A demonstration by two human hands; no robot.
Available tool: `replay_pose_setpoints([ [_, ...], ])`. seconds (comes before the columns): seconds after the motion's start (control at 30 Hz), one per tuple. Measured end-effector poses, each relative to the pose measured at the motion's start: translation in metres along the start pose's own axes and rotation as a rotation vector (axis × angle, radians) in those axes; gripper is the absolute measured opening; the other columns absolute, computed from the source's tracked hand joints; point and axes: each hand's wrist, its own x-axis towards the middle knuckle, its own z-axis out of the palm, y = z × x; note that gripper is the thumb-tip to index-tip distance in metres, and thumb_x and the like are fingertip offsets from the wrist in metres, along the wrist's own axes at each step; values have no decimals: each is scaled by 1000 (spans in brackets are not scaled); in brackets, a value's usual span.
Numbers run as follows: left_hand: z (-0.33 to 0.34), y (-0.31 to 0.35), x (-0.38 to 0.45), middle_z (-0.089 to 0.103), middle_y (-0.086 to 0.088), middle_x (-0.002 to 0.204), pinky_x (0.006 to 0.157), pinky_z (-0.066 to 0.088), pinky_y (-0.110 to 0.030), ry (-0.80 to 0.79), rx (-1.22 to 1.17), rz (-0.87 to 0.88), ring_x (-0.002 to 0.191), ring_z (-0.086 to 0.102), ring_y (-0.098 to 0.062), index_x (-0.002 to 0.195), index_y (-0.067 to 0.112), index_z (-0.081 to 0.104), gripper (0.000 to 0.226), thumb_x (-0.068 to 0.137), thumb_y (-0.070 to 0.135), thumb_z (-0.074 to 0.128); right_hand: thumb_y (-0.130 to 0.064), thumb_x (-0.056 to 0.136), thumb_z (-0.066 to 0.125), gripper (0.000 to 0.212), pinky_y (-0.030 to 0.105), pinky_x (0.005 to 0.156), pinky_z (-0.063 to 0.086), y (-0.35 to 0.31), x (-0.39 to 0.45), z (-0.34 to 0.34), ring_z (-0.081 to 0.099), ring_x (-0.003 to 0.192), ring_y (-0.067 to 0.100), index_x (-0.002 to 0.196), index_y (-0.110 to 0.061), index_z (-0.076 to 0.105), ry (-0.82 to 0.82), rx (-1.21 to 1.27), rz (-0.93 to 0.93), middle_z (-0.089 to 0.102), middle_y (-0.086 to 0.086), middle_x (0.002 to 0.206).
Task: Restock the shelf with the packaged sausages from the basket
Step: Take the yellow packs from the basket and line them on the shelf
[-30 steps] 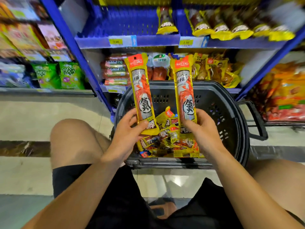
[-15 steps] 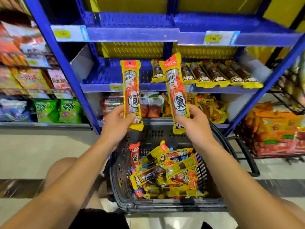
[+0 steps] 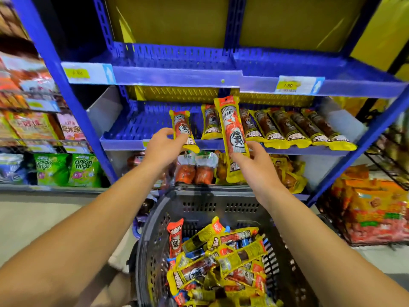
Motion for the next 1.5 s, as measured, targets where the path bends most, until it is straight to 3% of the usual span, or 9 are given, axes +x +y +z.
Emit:
replay_pose_setpoints([
  [0.17, -12, 9, 19, 62, -4, 120, 100, 36, -39, 1, 248, 158, 125, 47, -29, 124, 27, 59, 47, 86, 55, 59, -33, 93, 62, 55, 35, 84, 48, 0, 8, 2, 59, 96, 5, 142, -29, 39, 8, 40, -5, 57, -10, 118],
  [0.43, -17, 3, 37, 48, 0, 146, 103, 35, -36, -174, 420, 298, 130, 46, -24, 142, 23, 47, 55, 94, 48, 53, -31, 93, 62, 48, 34, 74, 49, -5, 15, 3, 59, 96, 7, 137, -33, 43, 43, 87, -29, 58, -8, 120],
  [0.53, -11, 6, 49, 50, -6, 143, 87, 40, -35, -248, 464, 318, 103, 56, -25, 145, 23, 42, 56, 95, 47, 50, -28, 92, 64, 53, 36, 81, 53, -3, 19, 0, 60, 100, 10, 140, -32, 43, 70, 79, -27, 56, -5, 125],
  [0.67, -2, 3, 63, 50, -11, 142, 92, 42, -36, -256, 495, 303, 118, 54, -31, 150, 23, 33, 57, 98, 45, 44, -28, 91, 65, 51, 37, 79, 55, -1, 21, 1, 63, 96, 12, 138, -31, 46, 76, 62, -32, 59, -3, 124],
  [0.83, 4, 2, 73, 52, -12, 141, 78, 45, -34, -281, 535, 321, 83, 61, -24, 152, 26, 27, 57, 100, 44, 41, -27, 92, 64, 49, 35, 78, 54, -2, 26, 1, 62, 93, 9, 137, -32, 45, 77, 56, -28, 58, -4, 123],
  [1.13, 5, 2, 80, 47, -13, 146, 76, 46, -35, -302, 576, 319, 73, 56, -19, 153, 26, 24, 56, 101, 41, 39, -30, 90, 65, 44, 40, 83, 56, -4, 26, 2, 62, 102, 16, 130, -37, 45, 67, 51, -37, 57, -4, 125],
  [1.27, 4, 3, 78, 63, -19, 117, 60, 38, -32, -296, 588, 327, 60, 51, -14, 153, 25, 24, 56, 101, 41, 38, -30, 91, 64, 41, 40, 85, 56, -4, 23, 2, 61, 104, 14, 125, -40, 44, 56, 65, -50, 57, -5, 125],
  [1.37, 1, 6, 69, 61, -21, 116, 64, 37, -32, -267, 569, 315, 81, 60, -26, 152, 19, 27, 58, 101, 42, 40, -32, 91, 64, 47, 42, 90, 54, -2, 15, 3, 60, 109, 15, 134, -36, 44, 41, 72, -38, 57, -4, 128],
  [1.5, -5, 11, 33, 53, -8, 139, 101, 37, -36, -86, 437, 484, 128, 47, -28, 145, 16, 42, 52, 97, 33, 53, -32, 87, 66, 47, 40, 92, 52, 4, -1, 4, 60, 112, 15, 131, -36, 49, 19, 108, -25, 60, -6, 127],
])
